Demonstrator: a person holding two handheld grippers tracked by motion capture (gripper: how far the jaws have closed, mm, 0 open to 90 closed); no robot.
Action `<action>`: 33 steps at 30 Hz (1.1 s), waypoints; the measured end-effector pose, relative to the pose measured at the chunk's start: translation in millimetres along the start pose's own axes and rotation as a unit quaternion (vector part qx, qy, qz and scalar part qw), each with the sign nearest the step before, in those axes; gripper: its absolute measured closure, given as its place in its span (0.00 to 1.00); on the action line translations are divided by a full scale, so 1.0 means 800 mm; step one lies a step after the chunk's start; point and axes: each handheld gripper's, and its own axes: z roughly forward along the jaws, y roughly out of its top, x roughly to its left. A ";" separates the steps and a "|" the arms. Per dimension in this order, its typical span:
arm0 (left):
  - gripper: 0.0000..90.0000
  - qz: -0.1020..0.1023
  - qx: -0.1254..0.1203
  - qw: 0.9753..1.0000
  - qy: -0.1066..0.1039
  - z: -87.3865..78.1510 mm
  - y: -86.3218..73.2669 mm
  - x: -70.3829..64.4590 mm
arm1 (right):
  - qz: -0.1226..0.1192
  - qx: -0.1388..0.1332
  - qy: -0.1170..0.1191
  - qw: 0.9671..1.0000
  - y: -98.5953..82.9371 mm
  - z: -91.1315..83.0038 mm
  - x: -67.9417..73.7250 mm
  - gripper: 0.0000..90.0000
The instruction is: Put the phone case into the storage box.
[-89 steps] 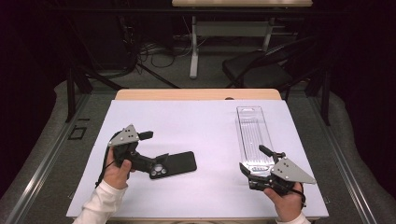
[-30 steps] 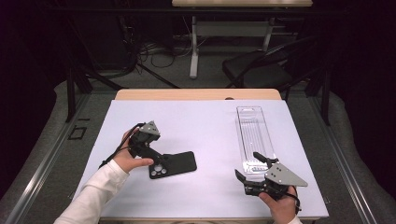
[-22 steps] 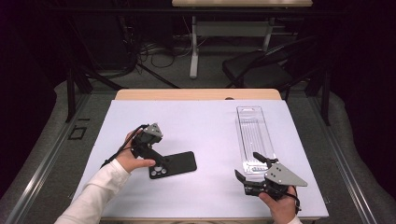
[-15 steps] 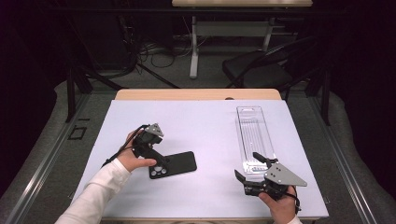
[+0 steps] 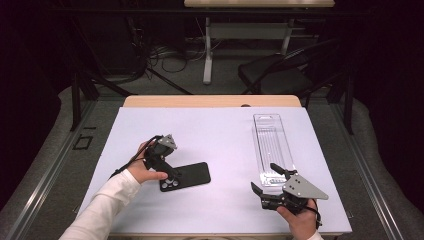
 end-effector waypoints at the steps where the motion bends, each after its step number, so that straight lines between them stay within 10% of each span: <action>1: 0.00 0.002 0.001 1.000 -0.002 0.001 0.000 0.000 | 0.001 0.000 0.000 1.000 0.000 0.001 0.000 0.16; 33: 0.03 0.045 0.076 0.996 -0.008 0.054 0.000 -0.012 | 0.001 0.004 0.003 1.000 -0.002 0.001 0.000 0.16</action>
